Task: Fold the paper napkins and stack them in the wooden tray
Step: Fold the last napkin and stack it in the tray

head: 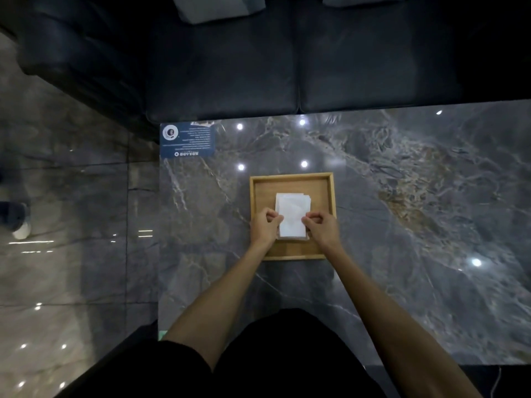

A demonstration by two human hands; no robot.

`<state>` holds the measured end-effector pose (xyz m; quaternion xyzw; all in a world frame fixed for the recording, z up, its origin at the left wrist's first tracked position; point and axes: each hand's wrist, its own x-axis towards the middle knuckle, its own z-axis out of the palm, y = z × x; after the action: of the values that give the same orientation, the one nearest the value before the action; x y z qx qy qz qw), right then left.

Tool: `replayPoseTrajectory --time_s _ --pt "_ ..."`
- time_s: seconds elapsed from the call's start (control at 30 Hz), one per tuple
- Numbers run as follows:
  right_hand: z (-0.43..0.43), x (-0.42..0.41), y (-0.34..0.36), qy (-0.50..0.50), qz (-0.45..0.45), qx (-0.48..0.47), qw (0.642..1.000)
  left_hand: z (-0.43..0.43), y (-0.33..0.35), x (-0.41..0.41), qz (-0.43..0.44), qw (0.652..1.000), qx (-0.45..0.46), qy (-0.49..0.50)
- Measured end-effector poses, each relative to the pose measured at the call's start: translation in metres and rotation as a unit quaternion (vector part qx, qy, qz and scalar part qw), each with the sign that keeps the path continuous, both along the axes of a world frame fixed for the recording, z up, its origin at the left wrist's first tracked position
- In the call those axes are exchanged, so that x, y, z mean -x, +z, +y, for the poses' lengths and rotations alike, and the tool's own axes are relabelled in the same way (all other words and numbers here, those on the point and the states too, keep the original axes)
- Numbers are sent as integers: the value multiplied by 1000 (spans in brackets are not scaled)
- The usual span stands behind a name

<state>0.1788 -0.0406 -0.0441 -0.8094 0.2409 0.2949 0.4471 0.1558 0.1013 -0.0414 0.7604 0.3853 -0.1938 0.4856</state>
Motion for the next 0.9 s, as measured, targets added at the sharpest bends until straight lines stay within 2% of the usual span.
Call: replayPoseTrajectory --time_s 0.2,0.43,0.53,0.67,0.8,0.83,0.9 --pt "-4 3 -3 -5 -5 -17 1000 0 -4 7 -32 999 8 7" --pt "3 15 -1 -99 -6 -205 974 -9 2 11 -10 991 129 22" --pt "10 17 4 -122 14 -245 962 -14 0 13 -10 988 154 5" --pt "13 14 0 -156 57 -254 953 -14 0 16 -3 986 167 14" --pt "8 8 3 -127 68 -236 961 -11 6 15 20 987 155 24" --pt "6 8 3 -114 48 -191 974 -10 6 15 21 993 116 30" --pt "-3 8 0 -85 -24 -24 996 -5 3 18 15 999 -26 44"
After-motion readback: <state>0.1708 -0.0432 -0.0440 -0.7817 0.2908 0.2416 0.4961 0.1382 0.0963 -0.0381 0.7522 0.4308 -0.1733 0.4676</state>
